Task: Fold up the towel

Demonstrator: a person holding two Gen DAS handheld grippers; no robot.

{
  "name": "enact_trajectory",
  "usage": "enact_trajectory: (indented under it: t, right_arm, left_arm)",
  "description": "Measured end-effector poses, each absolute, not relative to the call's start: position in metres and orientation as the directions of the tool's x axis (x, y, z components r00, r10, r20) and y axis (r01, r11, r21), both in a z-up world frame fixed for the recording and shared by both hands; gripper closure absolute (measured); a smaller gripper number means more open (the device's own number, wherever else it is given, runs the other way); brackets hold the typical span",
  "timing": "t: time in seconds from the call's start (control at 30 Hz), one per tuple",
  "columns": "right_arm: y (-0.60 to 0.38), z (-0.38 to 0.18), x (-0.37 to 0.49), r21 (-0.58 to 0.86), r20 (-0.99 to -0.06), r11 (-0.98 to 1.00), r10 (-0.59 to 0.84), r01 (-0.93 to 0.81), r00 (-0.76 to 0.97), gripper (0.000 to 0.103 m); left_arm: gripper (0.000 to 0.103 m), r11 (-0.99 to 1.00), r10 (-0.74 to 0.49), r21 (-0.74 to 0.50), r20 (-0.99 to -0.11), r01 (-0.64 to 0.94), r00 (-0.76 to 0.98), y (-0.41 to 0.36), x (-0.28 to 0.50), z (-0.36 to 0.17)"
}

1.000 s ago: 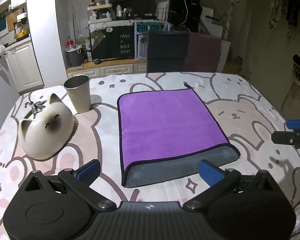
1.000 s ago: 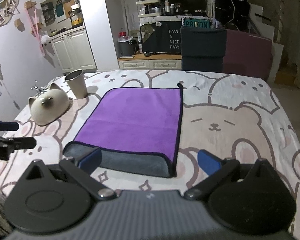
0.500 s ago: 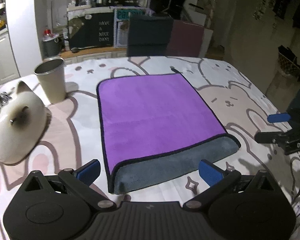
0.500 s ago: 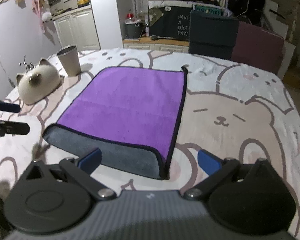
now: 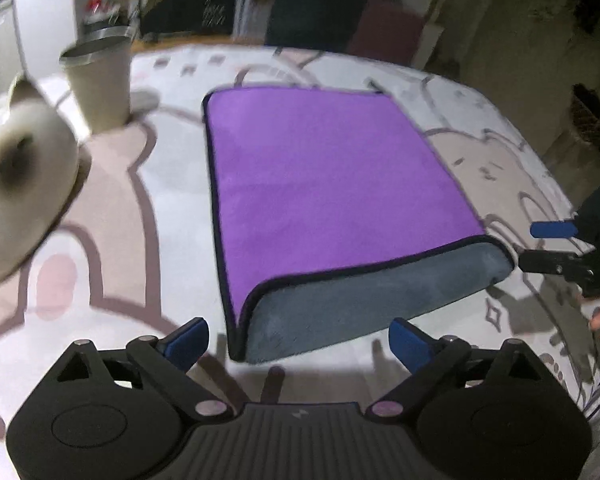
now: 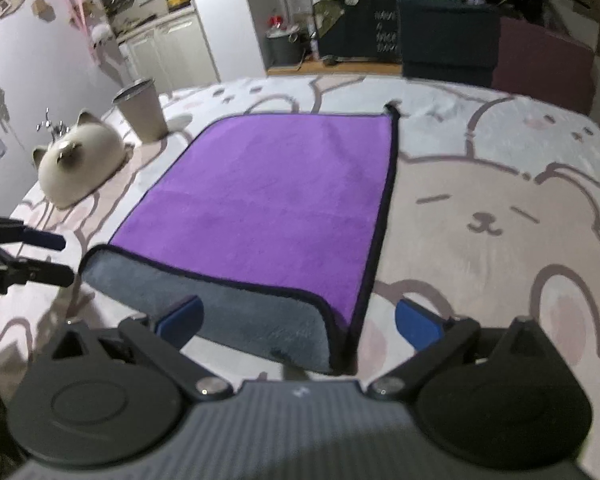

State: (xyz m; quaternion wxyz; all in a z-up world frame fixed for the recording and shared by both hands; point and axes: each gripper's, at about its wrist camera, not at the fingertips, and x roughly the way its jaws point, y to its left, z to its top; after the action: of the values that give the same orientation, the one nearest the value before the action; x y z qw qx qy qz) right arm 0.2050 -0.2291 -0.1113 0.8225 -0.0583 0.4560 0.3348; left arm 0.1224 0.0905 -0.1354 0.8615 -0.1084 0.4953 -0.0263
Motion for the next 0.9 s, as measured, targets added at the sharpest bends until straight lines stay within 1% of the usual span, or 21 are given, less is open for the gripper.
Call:
enact_trajectory:
  t: [0.03, 0.1, 0.23, 0.27, 0.3, 0.33, 0.37, 0.47, 0.5, 0.57, 0.67, 0.7, 0.73, 0.77, 0.8, 0.83, 0.9]
  right_arm:
    - [-0.228, -0.114, 0.207, 0.221, -0.792, 0.760, 0.506, -0.611, 0.343, 0.000]
    - [-0.225, -0.119, 0.209, 0.227, -0.807, 0.741, 0.507, -0.632, 0.304, 0.000]
    - [-0.219, -0.121, 0.213, 0.191, -0.830, 0.743, 0.471, -0.641, 0.299, 0.001]
    - [-0.219, -0.120, 0.215, 0.199, -0.829, 0.748, 0.473, -0.633, 0.298, 0.004]
    - [-0.220, -0.120, 0.219, 0.221, -0.825, 0.750, 0.485, -0.624, 0.291, 0.007]
    - [-0.221, -0.120, 0.222, 0.243, -0.822, 0.750, 0.496, -0.615, 0.280, 0.015]
    - [-0.221, -0.121, 0.226, 0.264, -0.823, 0.753, 0.502, -0.603, 0.266, 0.023]
    - [-0.220, -0.128, 0.233, 0.267, -0.838, 0.760, 0.487, -0.593, 0.247, 0.036]
    - [-0.219, -0.131, 0.235, 0.259, -0.844, 0.760, 0.478, -0.596, 0.243, 0.039]
    - [-0.218, -0.135, 0.236, 0.256, -0.854, 0.755, 0.469, -0.603, 0.225, 0.051]
    - [-0.217, -0.140, 0.237, 0.251, -0.863, 0.752, 0.459, -0.609, 0.211, 0.059]
    - [-0.216, -0.140, 0.235, 0.240, -0.865, 0.750, 0.453, -0.616, 0.215, 0.061]
    - [-0.216, -0.139, 0.235, 0.230, -0.868, 0.750, 0.447, -0.620, 0.218, 0.065]
    - [-0.215, -0.139, 0.235, 0.224, -0.870, 0.750, 0.442, -0.622, 0.219, 0.073]
    - [-0.216, -0.138, 0.234, 0.225, -0.871, 0.752, 0.440, -0.619, 0.217, 0.078]
    - [-0.216, -0.138, 0.233, 0.226, -0.873, 0.754, 0.437, -0.617, 0.215, 0.085]
    - [-0.217, -0.137, 0.232, 0.216, -0.876, 0.754, 0.430, -0.620, 0.218, 0.092]
  left_arm:
    - [0.017, 0.970, -0.165, -0.232, -0.850, -0.072, 0.501, 0.093, 0.124, -0.137]
    - [0.022, 0.967, -0.178, -0.245, -0.853, -0.074, 0.491, 0.097, 0.127, -0.140]
    - [0.036, 0.972, -0.171, -0.228, -0.847, -0.052, 0.503, 0.101, 0.133, -0.141]
    - [0.038, 0.973, -0.169, -0.225, -0.847, -0.051, 0.503, 0.103, 0.135, -0.143]
    - [0.043, 0.974, -0.167, -0.220, -0.849, -0.048, 0.501, 0.103, 0.137, -0.145]
    - [0.047, 0.975, -0.165, -0.216, -0.852, -0.046, 0.497, 0.104, 0.138, -0.146]
    - [0.048, 0.976, -0.165, -0.215, -0.855, -0.046, 0.491, 0.105, 0.140, -0.148]
    - [0.057, 0.978, -0.164, -0.204, -0.867, -0.033, 0.471, 0.106, 0.145, -0.154]
    - [0.060, 0.980, -0.163, -0.199, -0.869, -0.028, 0.468, 0.106, 0.145, -0.155]
    - [0.064, 0.981, -0.164, -0.193, -0.870, -0.015, 0.466, 0.105, 0.146, -0.155]
    - [0.068, 0.983, -0.160, -0.183, -0.871, -0.003, 0.465, 0.105, 0.148, -0.155]
    - [0.071, 0.984, -0.157, -0.176, -0.872, 0.002, 0.465, 0.105, 0.148, -0.155]
    - [0.075, 0.986, -0.153, -0.168, -0.872, 0.008, 0.465, 0.106, 0.148, -0.155]
    - [0.078, 0.987, -0.147, -0.159, -0.873, 0.014, 0.466, 0.106, 0.148, -0.155]
    - [0.082, 0.988, -0.144, -0.154, -0.874, 0.015, 0.464, 0.106, 0.148, -0.155]
    - [0.086, 0.989, -0.140, -0.149, -0.877, 0.016, 0.459, 0.107, 0.149, -0.156]
    - [0.089, 0.990, -0.134, -0.139, -0.883, 0.021, 0.450, 0.108, 0.148, -0.156]
